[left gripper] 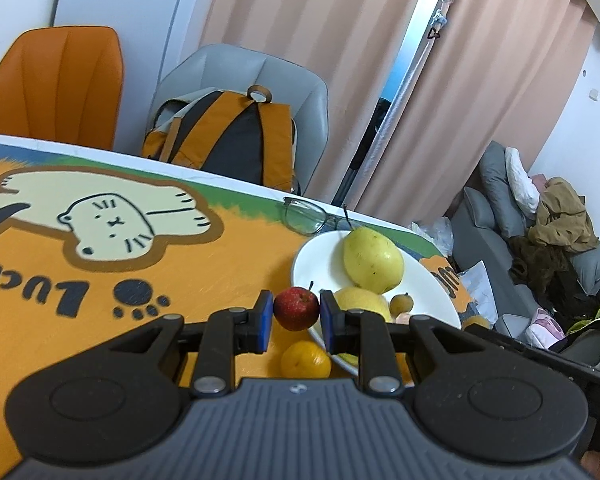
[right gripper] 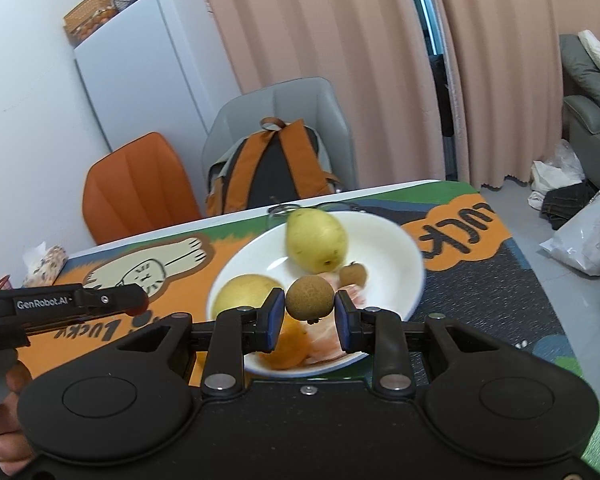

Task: Organize fruits
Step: 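Carry the red apple and kiwi to the plate and open both grippers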

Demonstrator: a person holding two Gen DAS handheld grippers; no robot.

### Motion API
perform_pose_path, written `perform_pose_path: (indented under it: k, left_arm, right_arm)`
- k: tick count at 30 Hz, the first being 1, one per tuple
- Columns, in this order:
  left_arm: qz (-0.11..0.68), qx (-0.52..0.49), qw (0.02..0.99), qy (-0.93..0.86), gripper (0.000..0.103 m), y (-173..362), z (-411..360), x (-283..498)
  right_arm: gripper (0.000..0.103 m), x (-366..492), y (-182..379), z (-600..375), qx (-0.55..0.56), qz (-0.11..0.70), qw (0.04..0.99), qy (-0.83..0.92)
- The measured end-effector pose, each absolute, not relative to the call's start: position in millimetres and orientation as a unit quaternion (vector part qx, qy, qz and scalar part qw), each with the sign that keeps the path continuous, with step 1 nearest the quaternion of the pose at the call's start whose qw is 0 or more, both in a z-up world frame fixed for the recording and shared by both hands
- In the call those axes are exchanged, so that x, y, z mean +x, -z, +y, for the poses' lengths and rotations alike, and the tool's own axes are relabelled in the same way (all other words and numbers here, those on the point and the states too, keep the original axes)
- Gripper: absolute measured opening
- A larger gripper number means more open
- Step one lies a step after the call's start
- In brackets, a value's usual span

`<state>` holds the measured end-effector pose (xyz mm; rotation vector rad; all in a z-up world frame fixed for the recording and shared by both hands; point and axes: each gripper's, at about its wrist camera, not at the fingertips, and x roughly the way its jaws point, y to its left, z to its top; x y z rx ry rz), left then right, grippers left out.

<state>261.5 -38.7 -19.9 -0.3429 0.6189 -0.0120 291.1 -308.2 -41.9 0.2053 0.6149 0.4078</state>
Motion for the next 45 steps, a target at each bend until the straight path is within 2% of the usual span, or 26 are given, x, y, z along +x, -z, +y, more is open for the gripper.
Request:
perform_pose_path:
  k: [25, 36, 38, 45]
  left_arm:
    - [0.338, -0.155, 0.928, 0.023, 0.024, 43, -67, 352]
    - [0.343, -0.156, 0.926, 0.004, 0.034, 39, -58, 336]
    - [0.339, -0.158, 0.927, -0.004, 0.039, 37, -53, 326]
    - [0.339, -0.165, 0.926, -0.023, 0.040, 34, -37, 296]
  right_arm:
    - [0.031, 345, 71, -334, 0.123, 0.322, 0.922, -0.175]
    - [0.032, 334, 70, -332, 0.129, 0.326, 0.919, -0.181]
    - [0.032, 330, 68, -329, 0.130, 0.325, 0.918, -0.185]
    - [0.034, 313, 63, -319, 0.130, 0.321, 0.917, -0.199]
